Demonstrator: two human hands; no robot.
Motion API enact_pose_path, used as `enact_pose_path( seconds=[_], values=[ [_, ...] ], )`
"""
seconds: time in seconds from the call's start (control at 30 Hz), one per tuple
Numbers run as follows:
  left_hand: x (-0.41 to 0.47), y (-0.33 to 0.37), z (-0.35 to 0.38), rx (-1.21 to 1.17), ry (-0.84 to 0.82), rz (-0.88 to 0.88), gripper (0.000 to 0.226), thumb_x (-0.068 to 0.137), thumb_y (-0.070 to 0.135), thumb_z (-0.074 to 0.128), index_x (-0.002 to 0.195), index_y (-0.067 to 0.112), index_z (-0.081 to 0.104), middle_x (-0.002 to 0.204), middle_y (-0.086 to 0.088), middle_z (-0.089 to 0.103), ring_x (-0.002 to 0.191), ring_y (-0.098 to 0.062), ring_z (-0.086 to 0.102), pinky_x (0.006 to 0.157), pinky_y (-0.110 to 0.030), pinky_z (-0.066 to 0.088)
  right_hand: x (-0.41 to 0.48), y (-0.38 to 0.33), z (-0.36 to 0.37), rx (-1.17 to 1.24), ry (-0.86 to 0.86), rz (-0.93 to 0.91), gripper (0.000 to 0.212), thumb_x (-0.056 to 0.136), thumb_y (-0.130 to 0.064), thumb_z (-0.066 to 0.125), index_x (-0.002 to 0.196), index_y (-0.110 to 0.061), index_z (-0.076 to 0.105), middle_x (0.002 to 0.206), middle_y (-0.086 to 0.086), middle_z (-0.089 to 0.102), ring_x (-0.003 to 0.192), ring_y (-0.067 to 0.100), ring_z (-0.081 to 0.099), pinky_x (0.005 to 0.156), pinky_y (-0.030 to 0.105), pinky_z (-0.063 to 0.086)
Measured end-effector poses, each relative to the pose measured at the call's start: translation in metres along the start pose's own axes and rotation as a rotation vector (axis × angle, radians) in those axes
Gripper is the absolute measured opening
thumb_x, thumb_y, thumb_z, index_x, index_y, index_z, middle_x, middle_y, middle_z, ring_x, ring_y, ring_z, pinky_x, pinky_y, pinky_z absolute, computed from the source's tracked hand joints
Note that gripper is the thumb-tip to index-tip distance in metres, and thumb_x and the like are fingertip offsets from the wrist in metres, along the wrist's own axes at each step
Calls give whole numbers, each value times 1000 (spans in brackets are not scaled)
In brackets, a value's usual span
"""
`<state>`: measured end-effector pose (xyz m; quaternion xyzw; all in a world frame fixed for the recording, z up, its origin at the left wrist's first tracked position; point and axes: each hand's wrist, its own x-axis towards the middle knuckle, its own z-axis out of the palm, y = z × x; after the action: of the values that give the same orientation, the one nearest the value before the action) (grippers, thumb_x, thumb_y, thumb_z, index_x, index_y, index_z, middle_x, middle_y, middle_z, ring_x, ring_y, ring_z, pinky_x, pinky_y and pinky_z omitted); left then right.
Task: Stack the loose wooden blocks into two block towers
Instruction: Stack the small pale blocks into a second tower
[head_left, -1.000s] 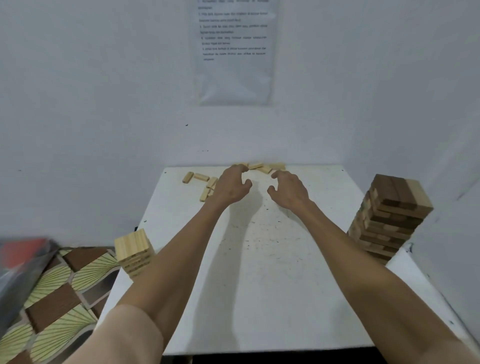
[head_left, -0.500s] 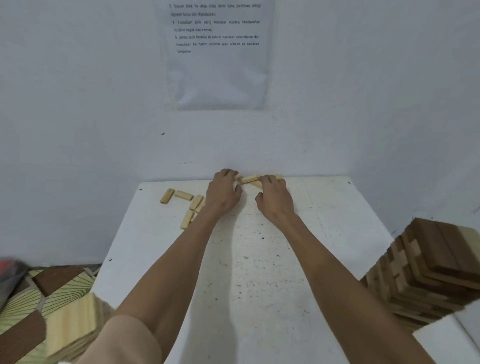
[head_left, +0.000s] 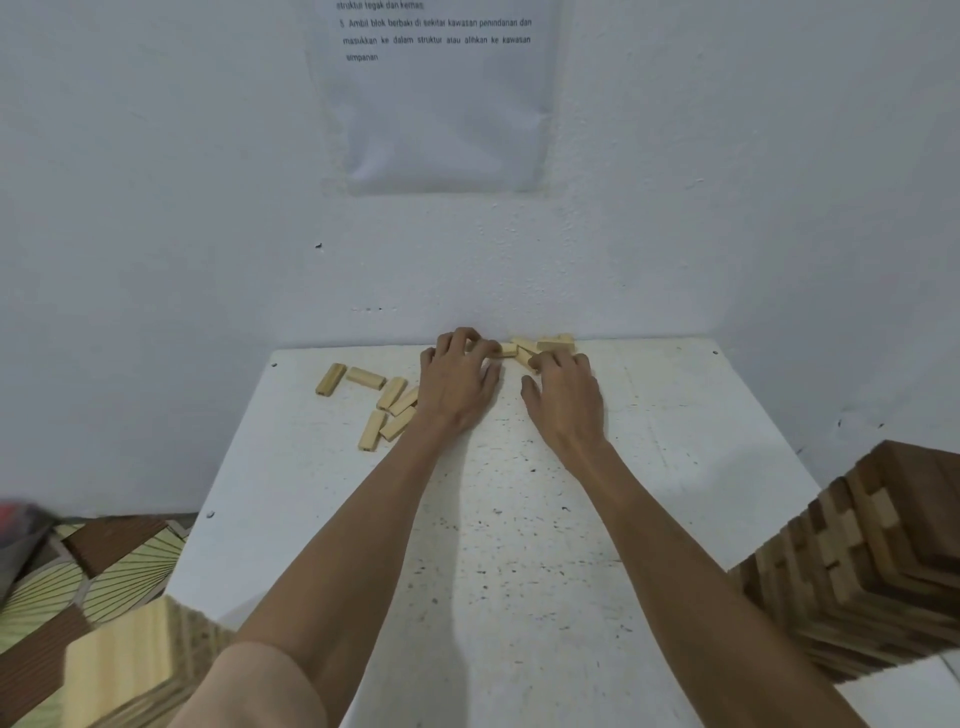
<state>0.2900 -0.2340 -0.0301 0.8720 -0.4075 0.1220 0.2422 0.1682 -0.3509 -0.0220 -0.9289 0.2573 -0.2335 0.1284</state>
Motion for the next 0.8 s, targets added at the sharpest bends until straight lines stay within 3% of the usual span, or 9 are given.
enact_pose_path(
  seconds=[0.2, 0.47, 0.8],
  values=[
    [2, -4, -3, -3, 3, -14, 21, 97, 35, 62, 115, 25, 66, 131, -1, 56, 122, -25, 48, 97, -40, 37, -2, 8, -1, 132, 56, 72, 23, 97, -32, 70, 112, -16, 71, 117, 3, 66, 109, 24, 52, 75, 36, 50],
    [3, -1, -5, -38, -64, -6, 31, 103, 35, 57, 132, 30, 65, 131, -3, 59, 123, -26, 51, 98, -43, 39, 2, 5, 3, 151, 76, 103, 19, 97, -26, 69, 112, -15, 72, 115, 3, 69, 105, 26, 53, 78, 41, 51],
    [-4, 8, -16, -174, -116, 57, 18, 100, 27, 65, 113, 20, 75, 113, -1, 66, 107, -22, 52, 88, -35, 39, -17, 1, 1, 157, 124, 163, 19, 92, -20, 68, 109, -11, 72, 103, 9, 69, 99, 28, 52, 78, 41, 47]
  ],
)
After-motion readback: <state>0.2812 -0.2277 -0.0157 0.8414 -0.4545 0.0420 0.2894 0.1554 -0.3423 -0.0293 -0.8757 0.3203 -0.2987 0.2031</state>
